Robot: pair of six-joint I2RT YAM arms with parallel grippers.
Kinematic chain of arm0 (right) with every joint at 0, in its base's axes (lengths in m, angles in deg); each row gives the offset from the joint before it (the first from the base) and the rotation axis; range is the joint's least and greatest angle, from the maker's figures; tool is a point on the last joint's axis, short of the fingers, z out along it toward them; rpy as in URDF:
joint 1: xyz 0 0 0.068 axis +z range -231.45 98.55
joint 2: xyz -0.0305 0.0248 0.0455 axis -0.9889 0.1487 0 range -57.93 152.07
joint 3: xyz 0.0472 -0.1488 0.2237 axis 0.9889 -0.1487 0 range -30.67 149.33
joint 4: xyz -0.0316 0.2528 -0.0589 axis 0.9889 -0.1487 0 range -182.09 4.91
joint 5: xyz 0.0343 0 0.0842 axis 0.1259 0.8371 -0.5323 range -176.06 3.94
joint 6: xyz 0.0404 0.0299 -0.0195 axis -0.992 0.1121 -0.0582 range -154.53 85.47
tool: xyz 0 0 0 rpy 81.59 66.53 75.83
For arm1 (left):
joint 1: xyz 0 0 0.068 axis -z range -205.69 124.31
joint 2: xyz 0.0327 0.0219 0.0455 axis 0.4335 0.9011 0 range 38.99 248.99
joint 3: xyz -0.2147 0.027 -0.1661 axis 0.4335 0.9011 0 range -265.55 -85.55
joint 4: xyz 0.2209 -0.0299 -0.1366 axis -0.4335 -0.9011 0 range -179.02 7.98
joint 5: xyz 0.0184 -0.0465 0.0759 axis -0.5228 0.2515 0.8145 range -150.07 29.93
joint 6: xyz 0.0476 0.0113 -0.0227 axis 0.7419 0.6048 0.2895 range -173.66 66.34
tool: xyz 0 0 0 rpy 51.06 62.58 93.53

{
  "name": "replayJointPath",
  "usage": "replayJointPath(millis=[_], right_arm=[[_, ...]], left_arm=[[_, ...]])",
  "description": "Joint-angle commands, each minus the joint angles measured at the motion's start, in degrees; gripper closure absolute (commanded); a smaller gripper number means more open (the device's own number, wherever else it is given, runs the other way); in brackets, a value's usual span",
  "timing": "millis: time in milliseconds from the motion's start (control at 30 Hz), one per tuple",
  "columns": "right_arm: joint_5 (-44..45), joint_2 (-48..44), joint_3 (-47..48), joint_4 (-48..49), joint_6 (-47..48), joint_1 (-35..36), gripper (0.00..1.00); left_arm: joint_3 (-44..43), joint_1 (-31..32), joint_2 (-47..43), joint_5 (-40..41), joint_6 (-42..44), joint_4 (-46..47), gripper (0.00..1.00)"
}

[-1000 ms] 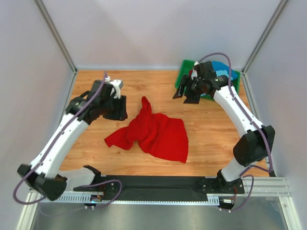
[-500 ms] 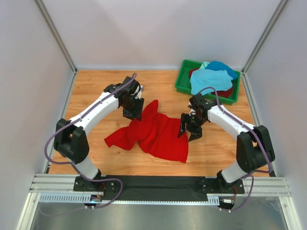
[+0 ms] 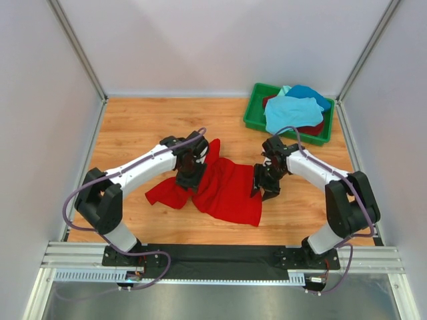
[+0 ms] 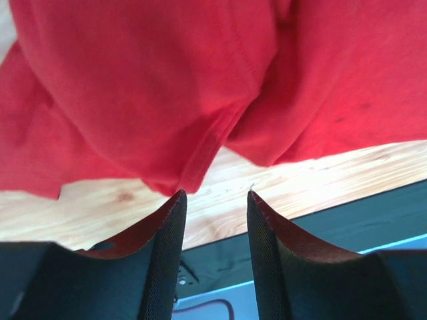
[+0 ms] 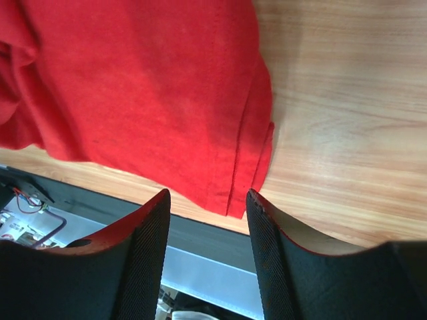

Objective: Fold and stack the t-shirts
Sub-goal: Flatten the tshirt out

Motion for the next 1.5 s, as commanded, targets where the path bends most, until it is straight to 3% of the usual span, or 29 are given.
replayJointPath(millis=[0, 167, 267, 300, 433, 500, 567, 600, 733, 933, 1000, 1067, 1100, 1167, 1200, 1267, 1467], right_arm=[[0.48, 1.54, -1.29, 3.91, -1.83, -0.3, 0.48], [2.4, 2.41, -2.61, 7.34, -4.47, 0.66, 0.5], [2.59, 4.26, -1.56, 7.78, -5.18, 1.36, 0.6], [2.85, 4.7, -0.77, 7.96, -5.18, 1.45, 0.67], [5.66, 6.29, 2.22, 6.99, -5.17, 1.45, 0.76], [6.19, 6.03, 2.4, 7.43, -5.53, 1.36, 0.88], [6.89, 5.76, 3.54, 7.0, -5.53, 1.45, 0.98], [7.16, 5.59, 4.15, 6.3, -5.35, 1.45, 1.0], [9.79, 0.16, 6.35, 1.39, -4.83, 1.45, 1.0], [12.52, -13.72, 6.71, -6.18, -5.97, 1.45, 1.0], [12.87, -16.11, 5.23, -6.02, -6.4, 1.36, 1.0], [11.21, -16.48, 4.17, -4.09, -6.41, 1.36, 0.96], [10.94, -15.87, 3.99, -3.73, -6.58, 1.36, 0.77], [9.28, -13.23, 3.63, -2.16, -6.76, 1.36, 0.56], [8.92, -12.44, 3.28, -1.19, -6.93, 1.36, 0.52], [8.57, -10.68, 1.7, 2.06, -6.85, 1.36, 0.46], [10.67, -4.09, 0.47, 6.73, -4.3, 1.45, 0.44]], left_arm=[[2.83, 0.0, -3.55, 2.0, -1.72, -0.6, 0.5], [5.29, 0.09, -3.21, 3.04, -1.55, -2.88, 0.49], [7.4, 0.09, -3.21, 6.65, -1.11, -2.45, 0.47], [7.93, 0.09, -3.12, 6.91, -1.1, -1.83, 0.47], [9.69, 0.18, -1.28, 9.11, -0.93, 0.89, 0.6], [10.31, 0.18, -0.22, 10.25, -0.67, 1.77, 0.72], [10.22, 0.09, -0.22, 11.57, -0.14, 2.39, 0.89], [10.05, 0.18, -0.48, 12.36, -0.14, 2.39, 1.0], [7.59, 0.0, -4.16, 16.84, -0.84, -0.15, 1.0], [5.82, 0.09, -21.82, 19.4, -3.39, -4.46, 1.0], [5.91, 0.0, -26.57, 16.7, -2.78, -3.42, 1.0], [6.87, 0.09, -27.64, 12.91, -2.07, -1.4, 0.96], [7.49, 0.09, -27.21, 9.93, -2.16, 0.79, 0.82], [8.11, 0.26, -23.26, 7.98, -2.25, 2.03, 0.67], [8.11, 0.53, -21.59, 7.88, -2.07, 3.0, 0.65], [8.81, 1.41, -18.08, 8.41, -1.9, 4.58, 0.61], [10.39, 1.5, -12.09, 11.13, -0.93, 8.37, 0.58]])
